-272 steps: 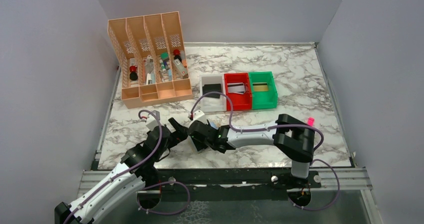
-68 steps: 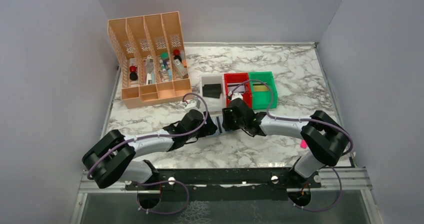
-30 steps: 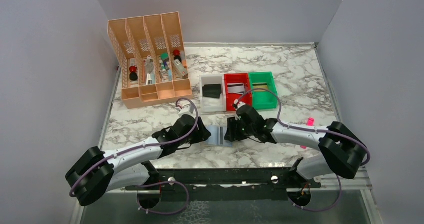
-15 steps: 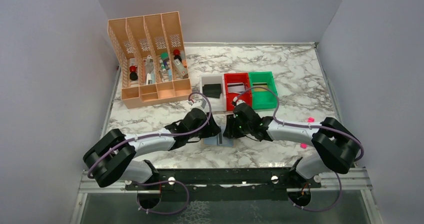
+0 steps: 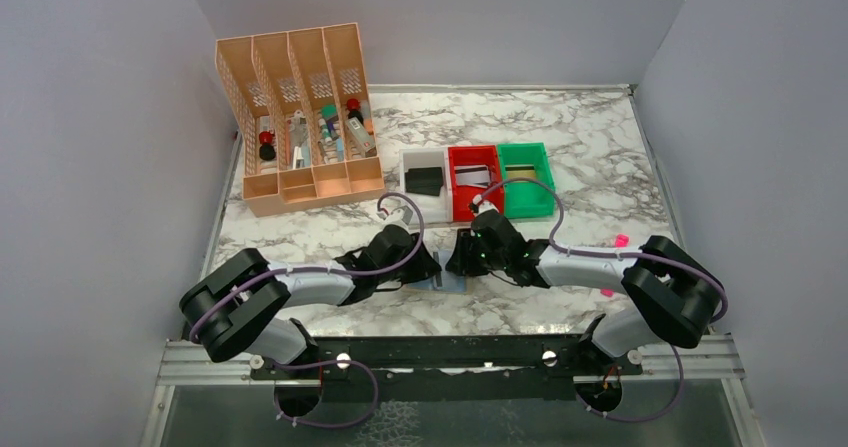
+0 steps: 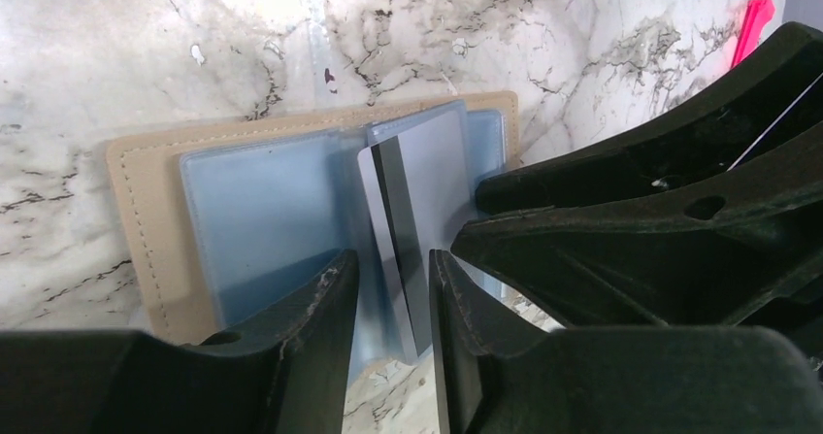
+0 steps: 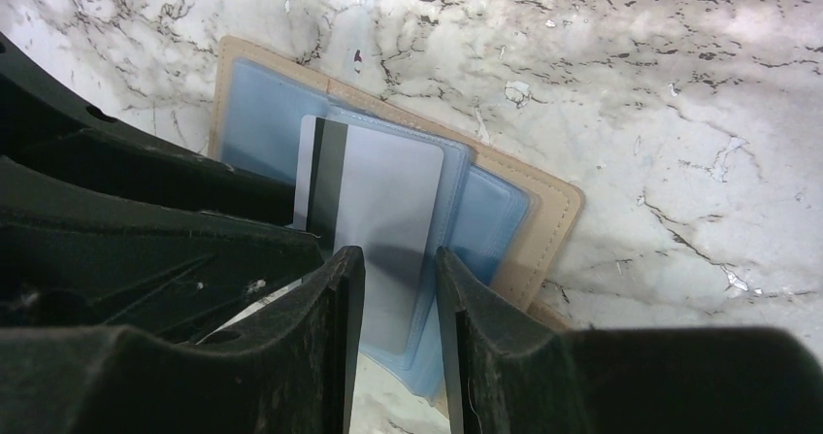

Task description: Take the credit cards out of the card holder

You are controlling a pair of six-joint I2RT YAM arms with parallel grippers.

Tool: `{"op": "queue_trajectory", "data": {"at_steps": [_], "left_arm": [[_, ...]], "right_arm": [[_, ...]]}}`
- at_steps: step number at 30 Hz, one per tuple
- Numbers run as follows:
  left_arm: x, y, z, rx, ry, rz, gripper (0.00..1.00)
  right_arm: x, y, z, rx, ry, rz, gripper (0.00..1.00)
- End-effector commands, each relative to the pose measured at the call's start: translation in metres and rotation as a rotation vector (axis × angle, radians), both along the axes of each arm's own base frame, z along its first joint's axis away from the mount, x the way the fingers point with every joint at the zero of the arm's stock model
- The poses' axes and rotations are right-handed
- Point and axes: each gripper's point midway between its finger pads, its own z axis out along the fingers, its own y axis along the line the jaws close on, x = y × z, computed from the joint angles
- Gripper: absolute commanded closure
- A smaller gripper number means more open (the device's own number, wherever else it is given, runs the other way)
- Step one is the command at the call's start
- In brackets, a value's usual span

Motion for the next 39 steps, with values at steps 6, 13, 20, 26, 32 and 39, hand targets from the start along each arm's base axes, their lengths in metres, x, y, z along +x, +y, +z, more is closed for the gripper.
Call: {"op": "queue_trajectory", "data": {"at_steps": [6,13,20,26,32,39], "left_arm": [[-0.006,-0.003,0.000,-0.043,0.007,0.012,0.73],[-0.004,-0.003,0.009,-0.072,-0.018,0.025,0.80],[-0.003,-0.003,0.018,-0.098,-0.039,0.033,0.91],[-0.001,0.001,0.024,-0.113,-0.058,0.055,0.75],[0.001,0.002,0.022,-0.112,-0.053,0.068,0.68],[0.008,-0.002,0.023,-0.185,-0.030,0.057,0.68]], "right_arm": [[-0.023,-0.037,-0.036,-0.163,0.089,-0.023,0.61],[-0.024,-0.038,-0.037,-0.166,0.093,-0.020,0.61],[-0.023,-0.035,-0.034,-0.160,0.087,-0.010,0.61],[-0.022,-0.034,-0.032,-0.159,0.083,-0.008,0.61],[-0.021,-0.033,-0.028,-0.152,0.076,-0.008,0.61],[-0.021,-0.034,-0.028,-0.155,0.078,-0.010,0.61]]}}
